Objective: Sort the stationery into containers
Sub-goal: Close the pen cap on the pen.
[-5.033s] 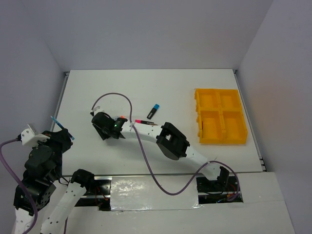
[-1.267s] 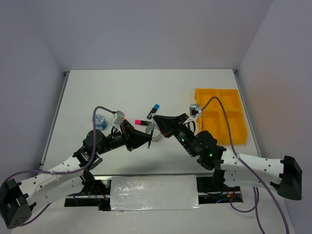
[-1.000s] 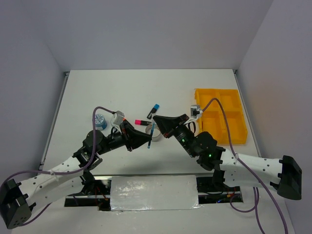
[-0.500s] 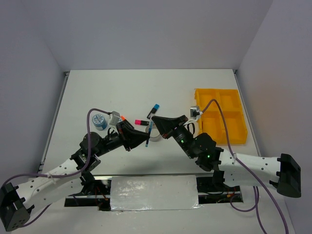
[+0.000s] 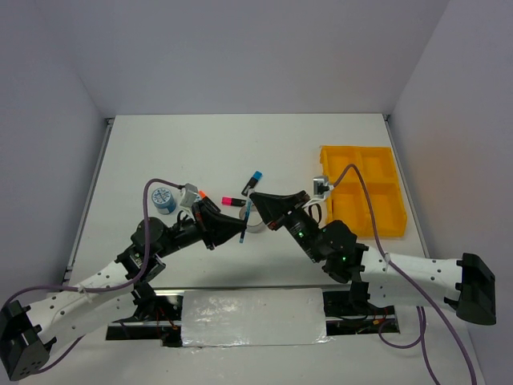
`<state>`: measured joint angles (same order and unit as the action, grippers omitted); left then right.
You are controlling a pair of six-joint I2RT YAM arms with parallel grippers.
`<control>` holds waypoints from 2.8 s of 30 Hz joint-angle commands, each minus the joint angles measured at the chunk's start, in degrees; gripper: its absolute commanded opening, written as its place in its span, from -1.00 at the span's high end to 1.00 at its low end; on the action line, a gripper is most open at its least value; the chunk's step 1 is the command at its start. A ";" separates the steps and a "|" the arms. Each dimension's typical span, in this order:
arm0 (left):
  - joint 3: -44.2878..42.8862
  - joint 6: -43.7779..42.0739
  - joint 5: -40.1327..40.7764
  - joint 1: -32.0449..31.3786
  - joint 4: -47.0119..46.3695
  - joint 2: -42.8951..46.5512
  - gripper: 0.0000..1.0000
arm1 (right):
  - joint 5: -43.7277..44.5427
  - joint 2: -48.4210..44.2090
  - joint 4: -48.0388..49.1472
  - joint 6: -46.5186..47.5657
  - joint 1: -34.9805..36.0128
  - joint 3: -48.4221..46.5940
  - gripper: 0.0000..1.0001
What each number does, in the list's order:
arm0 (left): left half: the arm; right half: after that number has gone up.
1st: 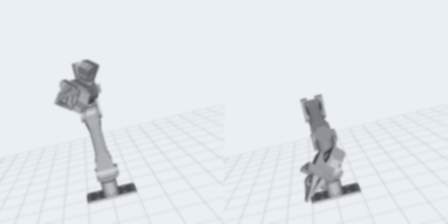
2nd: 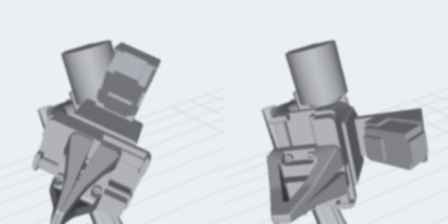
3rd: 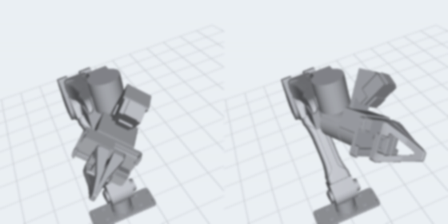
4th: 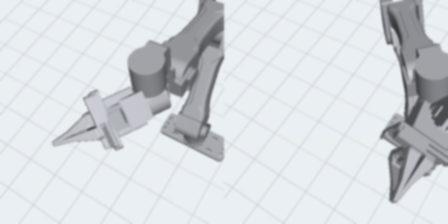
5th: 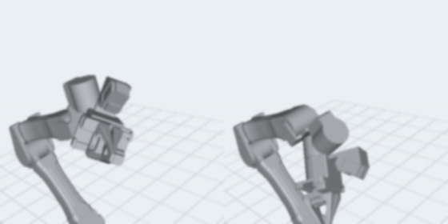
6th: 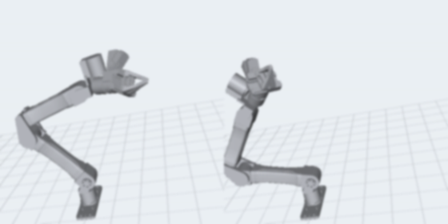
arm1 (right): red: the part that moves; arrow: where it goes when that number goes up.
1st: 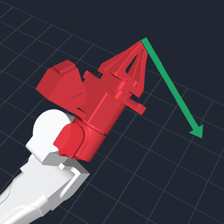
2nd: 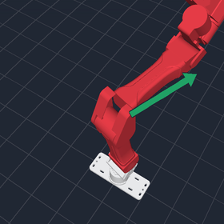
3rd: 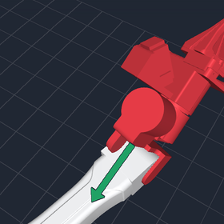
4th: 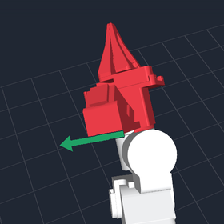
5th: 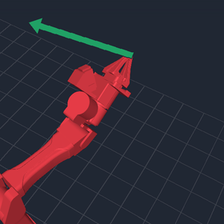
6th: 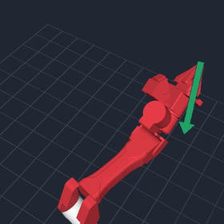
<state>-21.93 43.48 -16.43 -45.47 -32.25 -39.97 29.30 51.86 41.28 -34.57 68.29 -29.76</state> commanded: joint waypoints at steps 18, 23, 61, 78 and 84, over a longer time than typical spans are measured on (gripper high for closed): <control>-1.53 -3.76 0.78 0.21 -6.25 3.66 1.00 | -8.90 -1.41 1.61 3.80 1.23 1.46 0.15; -2.59 -3.93 0.17 0.21 -5.46 3.67 1.00 | -15.84 -0.18 4.16 5.47 1.32 0.84 0.08; -3.99 -5.69 -11.96 -1.11 -8.01 0.15 1.00 | -23.76 0.44 2.15 12.15 1.41 -1.88 0.09; -5.49 -10.08 -14.16 -5.06 -1.85 -0.55 1.00 | -31.67 1.23 -18.24 19.10 -1.49 -17.43 -0.58; -6.19 -11.32 -13.55 -5.94 0.08 -0.29 1.00 | -32.55 2.11 -17.73 18.92 -1.67 -17.70 -0.24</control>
<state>-25.56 34.41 -29.36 -50.85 -30.79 -40.66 -1.98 53.82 24.16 -16.58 66.96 -45.80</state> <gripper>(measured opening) 0.210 0.643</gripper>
